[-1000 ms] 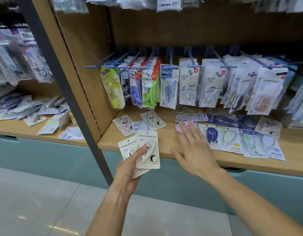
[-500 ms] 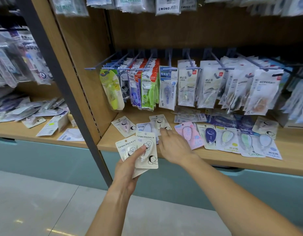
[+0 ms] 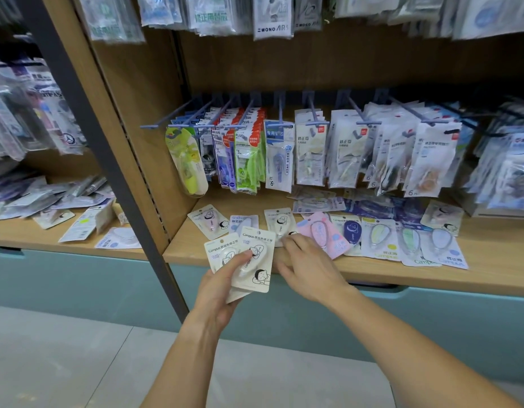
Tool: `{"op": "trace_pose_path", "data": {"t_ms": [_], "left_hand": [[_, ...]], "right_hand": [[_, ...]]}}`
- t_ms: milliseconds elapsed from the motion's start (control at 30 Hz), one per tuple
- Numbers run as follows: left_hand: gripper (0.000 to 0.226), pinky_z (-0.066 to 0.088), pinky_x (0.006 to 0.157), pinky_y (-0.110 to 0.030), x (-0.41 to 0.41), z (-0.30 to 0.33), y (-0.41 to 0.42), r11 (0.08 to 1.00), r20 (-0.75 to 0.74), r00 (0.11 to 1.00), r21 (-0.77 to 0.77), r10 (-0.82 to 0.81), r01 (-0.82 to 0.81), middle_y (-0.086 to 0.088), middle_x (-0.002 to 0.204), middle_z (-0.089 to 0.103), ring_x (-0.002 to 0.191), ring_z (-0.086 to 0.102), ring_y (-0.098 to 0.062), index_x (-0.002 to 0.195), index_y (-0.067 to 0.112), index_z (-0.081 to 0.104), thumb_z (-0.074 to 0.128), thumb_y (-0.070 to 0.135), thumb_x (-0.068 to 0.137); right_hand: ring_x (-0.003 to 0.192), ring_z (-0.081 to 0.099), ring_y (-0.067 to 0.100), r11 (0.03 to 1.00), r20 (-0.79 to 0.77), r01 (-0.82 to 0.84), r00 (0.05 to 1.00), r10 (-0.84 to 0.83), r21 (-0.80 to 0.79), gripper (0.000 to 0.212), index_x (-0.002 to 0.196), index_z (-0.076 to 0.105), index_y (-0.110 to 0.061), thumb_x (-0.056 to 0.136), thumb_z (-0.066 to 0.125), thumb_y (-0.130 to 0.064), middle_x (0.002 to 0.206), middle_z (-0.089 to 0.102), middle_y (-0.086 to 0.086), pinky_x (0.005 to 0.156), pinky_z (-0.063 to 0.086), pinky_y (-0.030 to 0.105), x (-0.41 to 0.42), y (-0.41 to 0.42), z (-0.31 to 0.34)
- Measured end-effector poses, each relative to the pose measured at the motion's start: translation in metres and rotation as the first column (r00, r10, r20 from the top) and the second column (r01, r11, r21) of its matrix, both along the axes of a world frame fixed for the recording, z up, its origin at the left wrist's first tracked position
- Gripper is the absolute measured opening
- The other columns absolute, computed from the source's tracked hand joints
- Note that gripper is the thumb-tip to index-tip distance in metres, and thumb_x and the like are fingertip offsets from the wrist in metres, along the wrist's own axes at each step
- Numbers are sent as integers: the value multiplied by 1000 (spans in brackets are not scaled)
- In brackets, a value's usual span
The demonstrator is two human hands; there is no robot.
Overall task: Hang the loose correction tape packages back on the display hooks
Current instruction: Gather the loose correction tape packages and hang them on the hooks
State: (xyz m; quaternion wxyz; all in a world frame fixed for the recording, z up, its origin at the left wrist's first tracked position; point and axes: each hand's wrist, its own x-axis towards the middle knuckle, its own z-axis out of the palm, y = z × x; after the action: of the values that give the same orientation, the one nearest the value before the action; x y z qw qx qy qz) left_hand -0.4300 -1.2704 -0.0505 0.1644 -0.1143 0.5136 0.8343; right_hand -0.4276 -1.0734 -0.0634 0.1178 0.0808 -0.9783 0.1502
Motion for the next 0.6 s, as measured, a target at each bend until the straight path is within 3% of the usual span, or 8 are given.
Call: {"op": "trace_pose_path", "data": {"t_ms": [100, 167, 267, 433, 500, 600], "left_hand": [[52, 61, 70, -35, 0, -2, -2, 1000, 2, 1000, -8, 12, -12, -9, 112, 80, 98, 78, -29, 127, 13, 71, 88, 15, 78], [51, 62, 70, -34, 1, -3, -2, 1000, -4, 1000, -7, 15, -15, -8, 112, 80, 96, 78, -28, 127, 14, 71, 87, 15, 79], [46, 62, 68, -33, 5, 0, 0, 1000, -23, 1000, -12, 4, -5, -7, 113, 80, 93, 79, -26, 126, 15, 72, 86, 14, 81], [47, 62, 69, -34, 9, 4, 8, 999, -20, 1000, -27, 24, -25, -7, 112, 80, 97, 78, -29, 126, 14, 72, 86, 11, 81], [46, 62, 66, -32, 13, 5, 9, 1000, -26, 999, -13, 24, -24, -7, 113, 80, 97, 77, -27, 126, 15, 71, 85, 12, 82], [45, 62, 65, -31, 17, 6, 11, 999, -25, 999, 24, 24, -24, -9, 114, 80, 89, 78, -24, 126, 15, 72, 84, 13, 82]], "right_hand": [[128, 52, 27, 999, -34, -6, 999, 7, 37, 60, 140, 55, -9, 92, 68, -41, 135, 56, 5, 100, 48, 38, 16, 13, -5], [111, 62, 27, 998, -102, 12, 995, -5, 65, 49, 126, 63, -11, 83, 80, -28, 118, 63, 3, 82, 55, 37, 27, 21, -10], [80, 65, 24, 996, -246, 81, 967, -69, 38, 41, 102, 62, -18, 70, 86, -9, 90, 65, -3, 54, 49, 33, 37, 26, -17], [75, 62, 24, 985, -341, 120, 937, -72, 123, 71, 131, 63, -15, 65, 83, 0, 89, 62, -2, 43, 38, 32, 37, 24, -17], [76, 58, 24, 988, -361, 104, 931, -56, 114, 69, 136, 61, -19, 72, 80, -2, 92, 57, -2, 42, 36, 32, 37, 26, -18], [82, 57, 24, 994, -364, 90, 926, -104, -57, 50, 138, 59, -24, 91, 69, -10, 96, 56, -2, 48, 49, 40, 29, 34, -17]]}}
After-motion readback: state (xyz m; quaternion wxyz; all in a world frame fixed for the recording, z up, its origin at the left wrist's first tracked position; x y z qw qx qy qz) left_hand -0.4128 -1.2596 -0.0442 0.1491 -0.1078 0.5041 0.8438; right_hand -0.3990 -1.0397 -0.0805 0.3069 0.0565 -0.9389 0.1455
